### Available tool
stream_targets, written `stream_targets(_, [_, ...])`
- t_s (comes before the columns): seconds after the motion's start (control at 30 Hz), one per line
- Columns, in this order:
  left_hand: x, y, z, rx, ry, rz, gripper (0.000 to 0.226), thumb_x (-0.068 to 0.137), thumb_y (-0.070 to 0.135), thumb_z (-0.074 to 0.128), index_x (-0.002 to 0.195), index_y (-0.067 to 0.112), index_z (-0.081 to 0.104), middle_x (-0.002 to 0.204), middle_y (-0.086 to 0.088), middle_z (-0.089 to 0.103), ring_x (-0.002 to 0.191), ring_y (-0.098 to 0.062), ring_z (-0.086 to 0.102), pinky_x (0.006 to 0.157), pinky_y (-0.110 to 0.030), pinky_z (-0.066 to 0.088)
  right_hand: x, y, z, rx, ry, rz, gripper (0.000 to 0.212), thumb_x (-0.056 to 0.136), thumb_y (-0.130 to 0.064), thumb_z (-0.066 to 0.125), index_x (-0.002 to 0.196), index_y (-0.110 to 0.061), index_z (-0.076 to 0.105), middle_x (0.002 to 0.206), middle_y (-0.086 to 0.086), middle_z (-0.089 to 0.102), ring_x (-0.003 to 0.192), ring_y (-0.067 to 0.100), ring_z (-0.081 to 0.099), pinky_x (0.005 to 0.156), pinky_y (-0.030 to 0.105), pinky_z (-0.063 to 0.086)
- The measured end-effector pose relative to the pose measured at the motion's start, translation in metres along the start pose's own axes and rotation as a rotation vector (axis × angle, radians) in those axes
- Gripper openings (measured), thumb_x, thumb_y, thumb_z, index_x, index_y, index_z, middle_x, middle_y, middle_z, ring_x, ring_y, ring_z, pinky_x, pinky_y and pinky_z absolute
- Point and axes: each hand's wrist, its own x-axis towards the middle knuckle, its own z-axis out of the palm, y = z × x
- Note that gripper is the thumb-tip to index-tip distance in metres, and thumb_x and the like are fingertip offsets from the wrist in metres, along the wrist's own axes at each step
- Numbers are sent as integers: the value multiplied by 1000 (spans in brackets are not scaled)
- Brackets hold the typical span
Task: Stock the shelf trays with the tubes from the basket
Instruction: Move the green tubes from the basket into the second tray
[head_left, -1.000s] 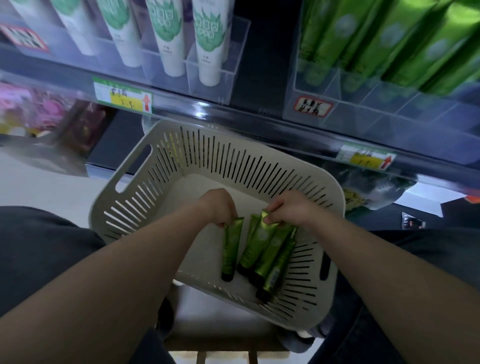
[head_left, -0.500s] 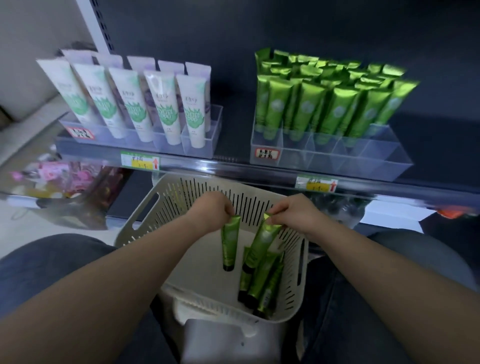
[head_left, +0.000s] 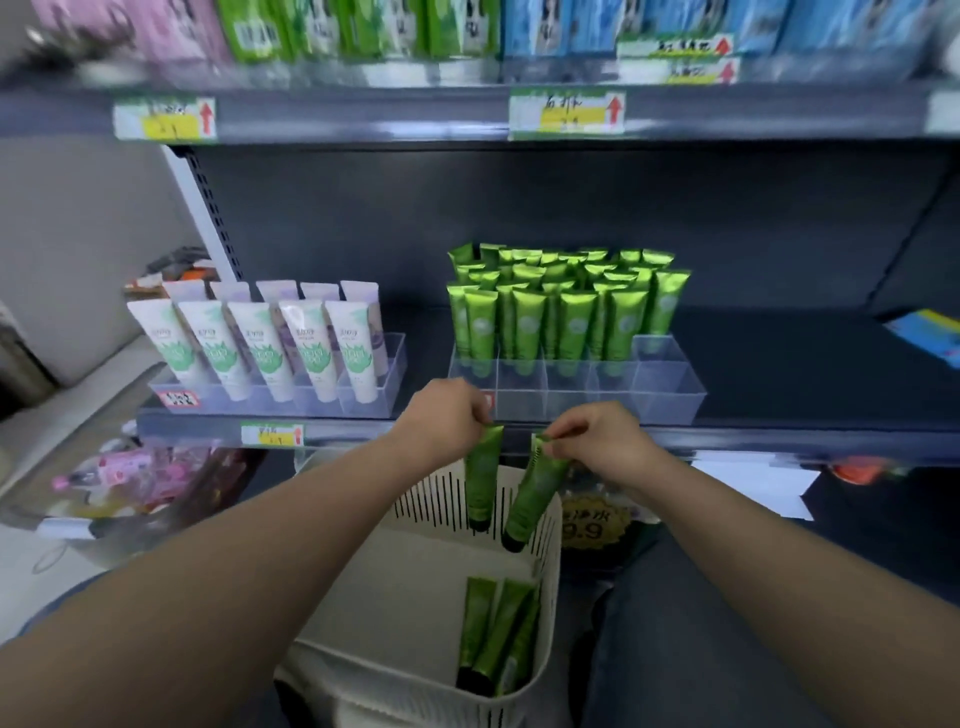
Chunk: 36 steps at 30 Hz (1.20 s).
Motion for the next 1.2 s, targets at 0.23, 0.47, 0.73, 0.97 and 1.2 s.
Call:
stream_targets(0.23, [14, 60, -19, -27, 71, 82, 21, 89, 9, 55, 97, 16, 72, 105, -4, 69, 100, -21, 62, 86, -28, 48, -14, -1, -53, 91, 105, -56, 5, 81, -6, 71, 82, -11, 72, 78, 1, 65, 73, 12, 57, 55, 10, 43])
stream_targets(0.47, [39, 114, -30, -31, 118, 156, 21, 91, 11, 55, 104, 15, 70, 111, -5, 68, 104, -22, 61, 87, -26, 46, -9, 3, -106, 97, 185, -115, 21, 79, -4, 72, 68, -22, 69, 75, -1, 67, 76, 10, 59, 76, 23, 46])
stream_targets(0.73, [75, 152, -38, -18, 179, 205, 23, 88, 13, 55, 102, 23, 70, 110, -2, 69, 103, -23, 63, 89, -32, 51, 13, -4, -152, -9, 258, -215, 25, 82, -3, 68, 67, -23, 67, 69, -12, 63, 65, 0, 54, 55, 3, 39])
stream_targets(0.97, [106, 172, -30, -50, 256, 266, 28, 90, 13, 49, 107, 23, 68, 114, -2, 68, 108, -24, 60, 91, -30, 48, 40, -6, -182, -8, 322, -275, 28, 83, -1, 65, 68, -24, 68, 74, -8, 68, 67, 1, 58, 59, 3, 40])
stream_targets(1.2, [143, 187, -35, -102, 330, 325, 26, 90, 13, 51, 108, 20, 69, 111, -3, 69, 104, -21, 62, 90, -26, 46, 64, -5, -206, 18, 377, -293, 23, 84, 2, 62, 73, -16, 70, 73, -7, 67, 66, 2, 58, 59, 3, 41])
